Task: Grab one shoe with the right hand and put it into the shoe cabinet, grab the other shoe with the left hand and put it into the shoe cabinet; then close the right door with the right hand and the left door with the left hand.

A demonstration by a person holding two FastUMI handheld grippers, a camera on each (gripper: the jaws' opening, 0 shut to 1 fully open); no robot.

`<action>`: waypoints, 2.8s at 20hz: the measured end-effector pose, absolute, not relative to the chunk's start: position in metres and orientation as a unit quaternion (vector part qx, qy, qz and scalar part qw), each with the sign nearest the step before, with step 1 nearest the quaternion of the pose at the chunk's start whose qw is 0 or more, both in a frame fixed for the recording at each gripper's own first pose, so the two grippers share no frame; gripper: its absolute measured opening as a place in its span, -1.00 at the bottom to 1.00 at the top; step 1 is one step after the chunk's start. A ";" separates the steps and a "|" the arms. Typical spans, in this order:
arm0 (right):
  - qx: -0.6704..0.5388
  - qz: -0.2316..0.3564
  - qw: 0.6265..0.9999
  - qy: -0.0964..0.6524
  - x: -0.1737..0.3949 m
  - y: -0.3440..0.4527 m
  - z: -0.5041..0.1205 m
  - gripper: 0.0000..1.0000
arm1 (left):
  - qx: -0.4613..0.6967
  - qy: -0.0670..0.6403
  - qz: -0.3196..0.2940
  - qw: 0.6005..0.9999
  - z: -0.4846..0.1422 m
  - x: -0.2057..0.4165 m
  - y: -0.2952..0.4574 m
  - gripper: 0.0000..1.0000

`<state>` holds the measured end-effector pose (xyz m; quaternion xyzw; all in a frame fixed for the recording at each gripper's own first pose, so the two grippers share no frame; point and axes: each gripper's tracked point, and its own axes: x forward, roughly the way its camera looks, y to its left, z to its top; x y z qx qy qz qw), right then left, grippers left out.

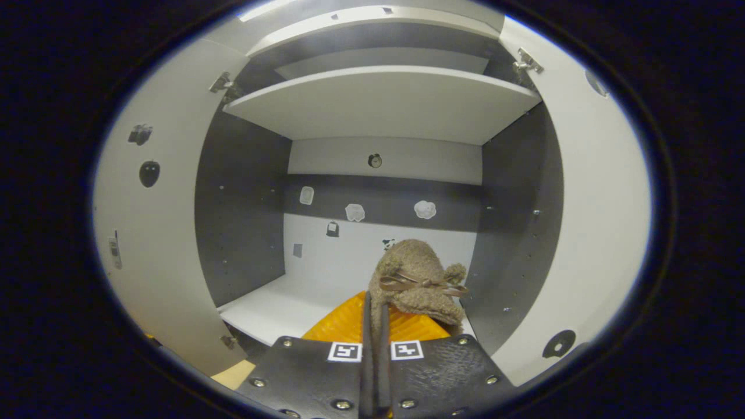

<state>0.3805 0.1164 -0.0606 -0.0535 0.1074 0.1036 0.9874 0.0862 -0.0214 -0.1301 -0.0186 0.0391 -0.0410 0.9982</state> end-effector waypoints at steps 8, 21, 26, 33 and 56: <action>-0.121 0.061 0.977 0.167 0.466 0.099 -0.145 -0.92 | -0.011 0.041 -0.040 0.998 -0.137 0.078 -0.013 0.87; -0.061 0.047 0.970 0.231 0.492 0.101 -0.188 -0.70 | -0.023 0.075 -0.056 0.995 -0.154 0.057 -0.011 0.87; 0.000 0.065 0.967 0.246 0.469 0.107 -0.175 0.27 | -0.028 0.076 -0.050 0.995 -0.155 0.043 -0.005 0.87; -0.025 0.076 0.981 0.177 0.389 0.110 -0.113 0.97 | -0.040 0.090 -0.048 0.994 -0.165 0.025 -0.011 0.84; 0.013 0.043 0.999 0.013 0.002 0.050 -0.082 0.87 | -0.080 0.280 -0.063 0.955 -0.356 0.052 -0.046 0.92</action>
